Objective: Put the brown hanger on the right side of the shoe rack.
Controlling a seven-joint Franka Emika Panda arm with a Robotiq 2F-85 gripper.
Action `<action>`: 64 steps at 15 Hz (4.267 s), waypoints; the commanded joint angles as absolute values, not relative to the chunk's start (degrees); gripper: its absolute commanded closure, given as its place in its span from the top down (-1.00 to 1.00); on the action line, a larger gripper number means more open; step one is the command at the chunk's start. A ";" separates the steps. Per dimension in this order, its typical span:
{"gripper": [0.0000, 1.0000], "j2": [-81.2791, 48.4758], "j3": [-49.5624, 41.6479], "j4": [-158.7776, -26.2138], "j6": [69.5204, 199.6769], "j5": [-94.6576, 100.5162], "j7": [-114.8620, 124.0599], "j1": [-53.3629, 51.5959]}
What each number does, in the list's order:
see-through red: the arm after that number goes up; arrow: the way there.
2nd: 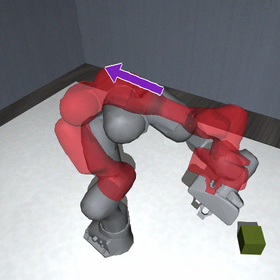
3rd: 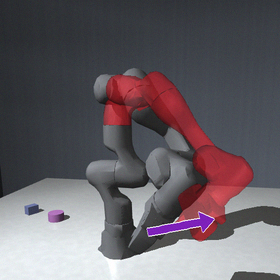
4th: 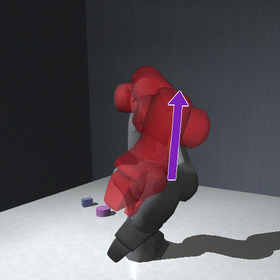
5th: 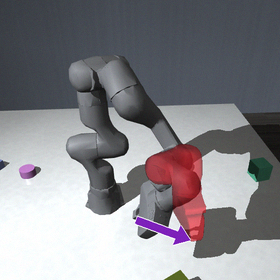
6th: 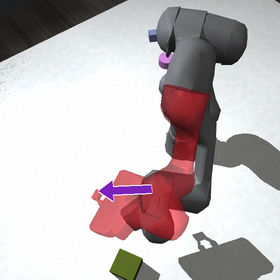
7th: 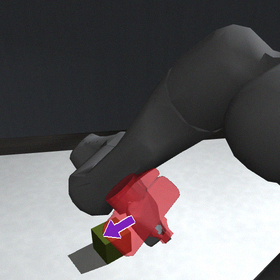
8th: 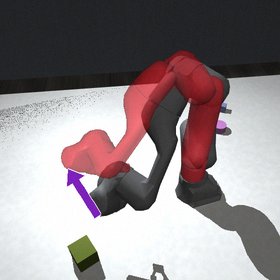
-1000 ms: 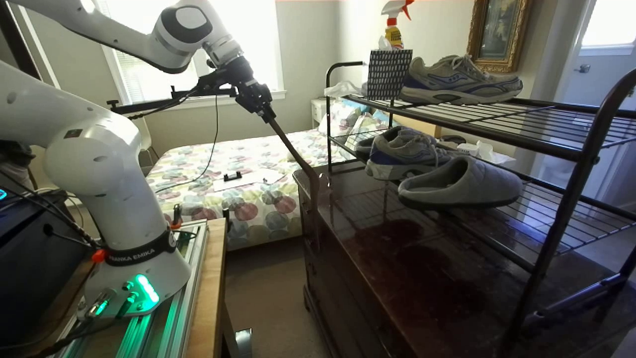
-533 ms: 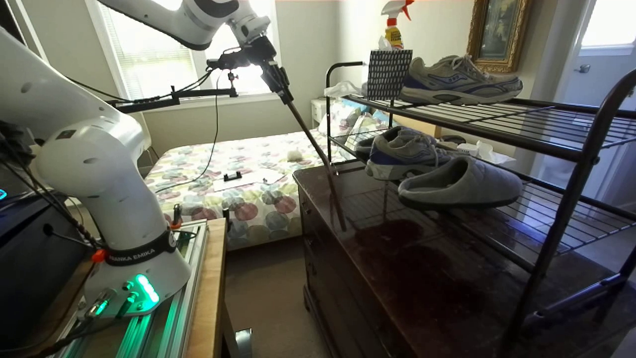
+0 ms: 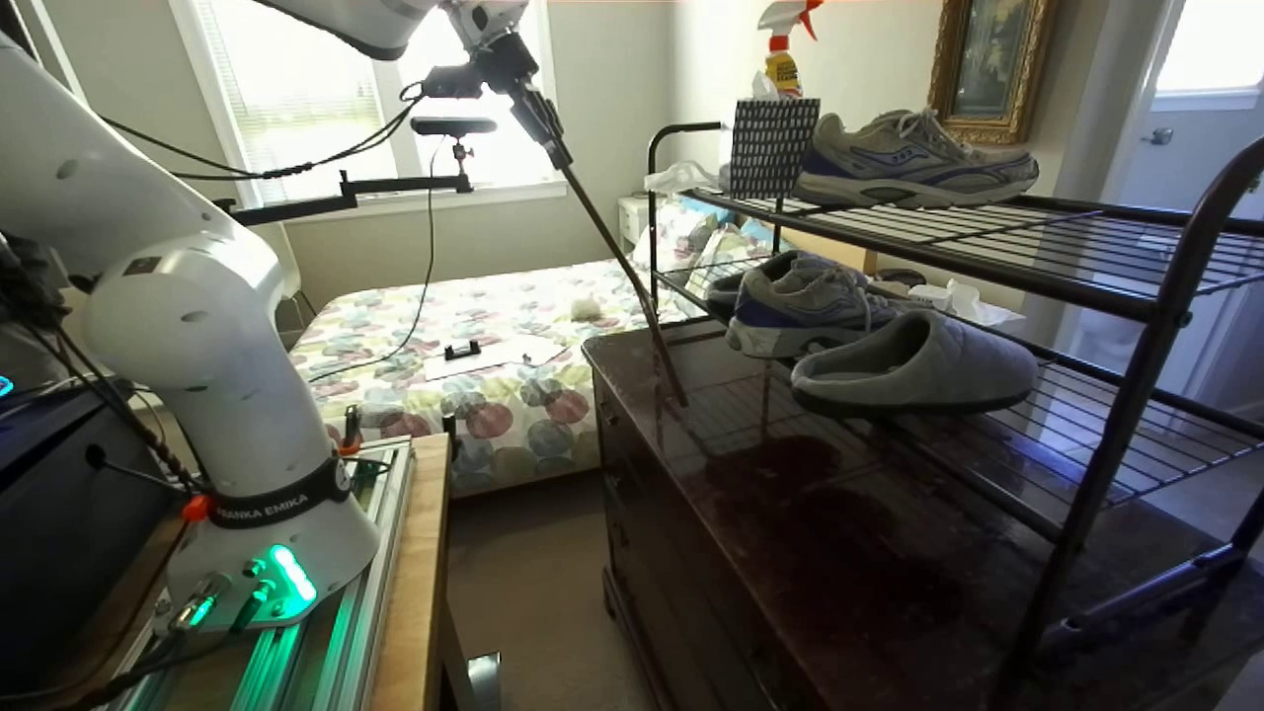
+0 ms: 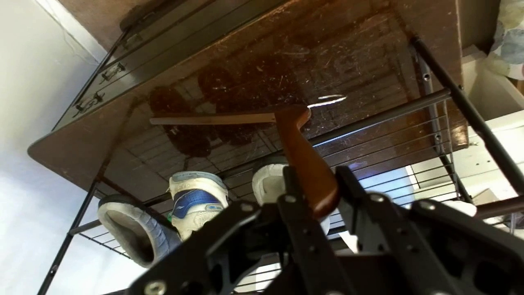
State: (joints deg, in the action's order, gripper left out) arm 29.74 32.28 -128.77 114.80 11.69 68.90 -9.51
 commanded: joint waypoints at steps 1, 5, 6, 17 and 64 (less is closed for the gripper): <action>-0.87 33.50 31.35 -126.51 107.95 10.50 70.42 -12.26; -0.87 35.57 30.72 -125.84 104.83 10.67 70.89 -12.90; -0.87 35.53 29.98 -125.95 105.37 10.23 69.46 -13.28; -0.87 39.18 29.77 -124.69 100.43 13.50 72.68 -10.54; -0.87 34.69 7.30 -98.52 85.42 17.40 72.61 8.44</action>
State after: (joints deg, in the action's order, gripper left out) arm 36.17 7.81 -98.15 86.12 16.49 71.77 5.95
